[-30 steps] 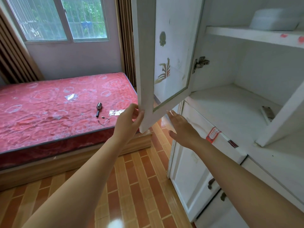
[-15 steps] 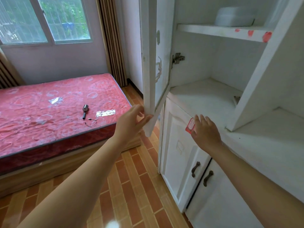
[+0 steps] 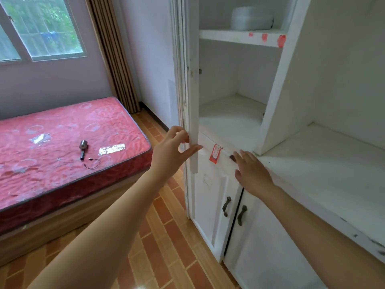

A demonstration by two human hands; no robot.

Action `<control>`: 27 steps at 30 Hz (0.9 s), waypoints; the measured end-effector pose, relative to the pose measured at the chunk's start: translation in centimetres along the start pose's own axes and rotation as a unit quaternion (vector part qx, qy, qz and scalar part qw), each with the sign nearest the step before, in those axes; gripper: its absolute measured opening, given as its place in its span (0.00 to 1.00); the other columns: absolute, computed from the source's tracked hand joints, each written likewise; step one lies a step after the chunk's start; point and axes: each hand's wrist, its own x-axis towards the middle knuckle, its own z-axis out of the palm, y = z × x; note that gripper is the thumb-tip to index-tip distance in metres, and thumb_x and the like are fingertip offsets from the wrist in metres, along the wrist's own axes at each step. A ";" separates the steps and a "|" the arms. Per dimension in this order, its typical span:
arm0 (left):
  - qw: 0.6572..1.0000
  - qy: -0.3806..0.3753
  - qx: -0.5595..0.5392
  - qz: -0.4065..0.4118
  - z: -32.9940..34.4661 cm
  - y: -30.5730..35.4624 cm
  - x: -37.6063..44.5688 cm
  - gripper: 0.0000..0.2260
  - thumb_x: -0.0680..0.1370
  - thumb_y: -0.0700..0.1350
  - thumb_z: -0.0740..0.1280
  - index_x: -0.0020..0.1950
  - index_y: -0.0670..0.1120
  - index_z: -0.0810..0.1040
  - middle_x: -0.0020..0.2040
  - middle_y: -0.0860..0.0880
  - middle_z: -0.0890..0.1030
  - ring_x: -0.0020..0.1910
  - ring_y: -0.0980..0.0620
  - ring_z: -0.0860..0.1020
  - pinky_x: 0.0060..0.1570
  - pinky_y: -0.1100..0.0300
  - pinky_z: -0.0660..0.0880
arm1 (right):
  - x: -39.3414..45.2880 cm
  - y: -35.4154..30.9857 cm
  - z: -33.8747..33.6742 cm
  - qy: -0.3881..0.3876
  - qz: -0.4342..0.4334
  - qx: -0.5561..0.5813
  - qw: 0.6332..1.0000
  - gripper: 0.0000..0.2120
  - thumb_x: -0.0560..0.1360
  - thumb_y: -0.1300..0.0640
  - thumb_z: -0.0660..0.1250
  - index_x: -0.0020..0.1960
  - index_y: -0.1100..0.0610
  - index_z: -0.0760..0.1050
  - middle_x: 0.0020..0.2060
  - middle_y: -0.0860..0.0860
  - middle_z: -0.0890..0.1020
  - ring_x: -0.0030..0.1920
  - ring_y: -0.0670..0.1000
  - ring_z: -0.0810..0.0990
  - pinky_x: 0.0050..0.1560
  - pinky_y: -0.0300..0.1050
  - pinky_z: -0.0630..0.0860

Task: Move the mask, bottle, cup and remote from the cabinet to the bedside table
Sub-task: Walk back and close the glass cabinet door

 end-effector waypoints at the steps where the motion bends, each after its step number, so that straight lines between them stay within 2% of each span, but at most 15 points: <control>1: 1.000 -0.004 -0.001 0.002 0.4 0.4 0.2 0.21 0.70 0.62 0.63 0.45 0.44 0.77 0.50 0.49 0.76 0.39 0.57 0.73 0.36 0.60 0.75 | -0.1 0.3 0.0 -0.007 -0.008 -0.003 1.000 0.27 0.79 0.56 0.54 0.74 0.56 0.48 0.75 0.56 0.54 0.75 0.55 0.49 0.74 0.48 0.48; 5: 1.000 -0.013 0.005 0.003 1.7 1.7 0.7 0.19 0.71 0.62 0.63 0.46 0.46 0.74 0.51 0.48 0.75 0.39 0.51 0.75 0.35 0.54 0.78 | -0.3 1.2 -0.2 -0.020 -0.037 -0.005 0.999 0.27 0.78 0.57 0.55 0.74 0.56 0.48 0.75 0.57 0.54 0.75 0.55 0.49 0.74 0.48 0.48; 8: 1.000 -0.022 0.006 0.004 2.5 2.8 1.1 0.16 0.71 0.57 0.68 0.46 0.45 0.75 0.52 0.46 0.75 0.40 0.49 0.76 0.36 0.51 0.79 | -0.3 1.8 -0.1 -0.008 -0.065 0.009 0.998 0.26 0.77 0.59 0.56 0.73 0.58 0.53 0.73 0.57 0.60 0.74 0.55 0.52 0.74 0.49 0.52; 10: 1.000 -0.027 0.007 0.008 3.0 3.3 1.4 0.14 0.72 0.54 0.69 0.47 0.43 0.75 0.52 0.45 0.74 0.40 0.48 0.76 0.38 0.52 0.79 | -0.3 2.1 0.1 -0.001 -0.082 0.010 0.997 0.25 0.76 0.60 0.57 0.71 0.58 0.56 0.71 0.56 0.63 0.73 0.56 0.55 0.73 0.51 0.56; 12: 0.999 -0.035 0.005 0.012 3.4 3.6 1.7 0.16 0.72 0.56 0.67 0.47 0.44 0.75 0.52 0.45 0.74 0.41 0.47 0.76 0.38 0.53 0.79 | -0.4 2.2 0.0 0.017 -0.092 0.020 0.995 0.24 0.75 0.62 0.57 0.70 0.58 0.57 0.70 0.55 0.63 0.73 0.55 0.56 0.73 0.52 0.58; 16: 0.999 -0.038 0.013 0.026 4.4 4.1 2.2 0.17 0.73 0.57 0.65 0.47 0.43 0.74 0.51 0.45 0.73 0.41 0.47 0.76 0.35 0.59 0.75 | -1.1 2.6 -0.2 0.082 -0.070 0.017 0.994 0.24 0.76 0.63 0.56 0.71 0.62 0.57 0.71 0.57 0.63 0.73 0.55 0.57 0.72 0.47 0.57; 19: 0.999 -0.039 0.010 0.028 5.3 4.8 2.6 0.17 0.73 0.56 0.64 0.47 0.43 0.74 0.52 0.45 0.72 0.42 0.48 0.76 0.36 0.59 0.75 | -1.8 3.5 -0.3 0.125 -0.064 0.025 0.990 0.22 0.74 0.64 0.62 0.67 0.65 0.66 0.65 0.61 0.73 0.68 0.58 0.68 0.66 0.49 0.67; 22: 0.999 -0.042 0.010 0.026 6.3 5.6 3.2 0.15 0.74 0.54 0.65 0.48 0.43 0.74 0.52 0.45 0.72 0.41 0.49 0.74 0.35 0.59 0.74 | -2.2 4.6 -0.5 0.156 -0.075 -0.025 0.985 0.21 0.64 0.64 0.72 0.57 0.65 0.75 0.51 0.60 0.82 0.54 0.58 0.81 0.54 0.49 0.77; 23: 0.999 -0.044 0.017 0.025 6.6 5.8 3.4 0.14 0.74 0.54 0.66 0.48 0.43 0.74 0.52 0.46 0.72 0.40 0.50 0.74 0.34 0.60 0.73 | -2.4 4.8 -0.7 0.157 -0.078 -0.029 0.984 0.19 0.65 0.63 0.70 0.56 0.65 0.76 0.50 0.59 0.83 0.53 0.58 0.81 0.55 0.50 0.77; 25: 0.998 -0.052 0.032 0.028 7.1 6.2 3.9 0.14 0.75 0.54 0.65 0.48 0.43 0.74 0.52 0.46 0.71 0.40 0.50 0.74 0.34 0.59 0.73 | -2.5 5.1 -0.9 0.155 -0.081 -0.018 0.985 0.18 0.71 0.60 0.59 0.58 0.65 0.74 0.52 0.59 0.82 0.56 0.59 0.79 0.59 0.52 0.74; 27: 0.997 -0.059 0.041 0.032 7.5 6.6 4.3 0.14 0.75 0.55 0.64 0.48 0.44 0.73 0.52 0.47 0.71 0.40 0.49 0.74 0.34 0.58 0.75 | -2.6 5.4 -0.9 0.156 -0.081 -0.001 0.984 0.19 0.72 0.61 0.57 0.61 0.65 0.72 0.56 0.61 0.80 0.61 0.60 0.75 0.64 0.50 0.69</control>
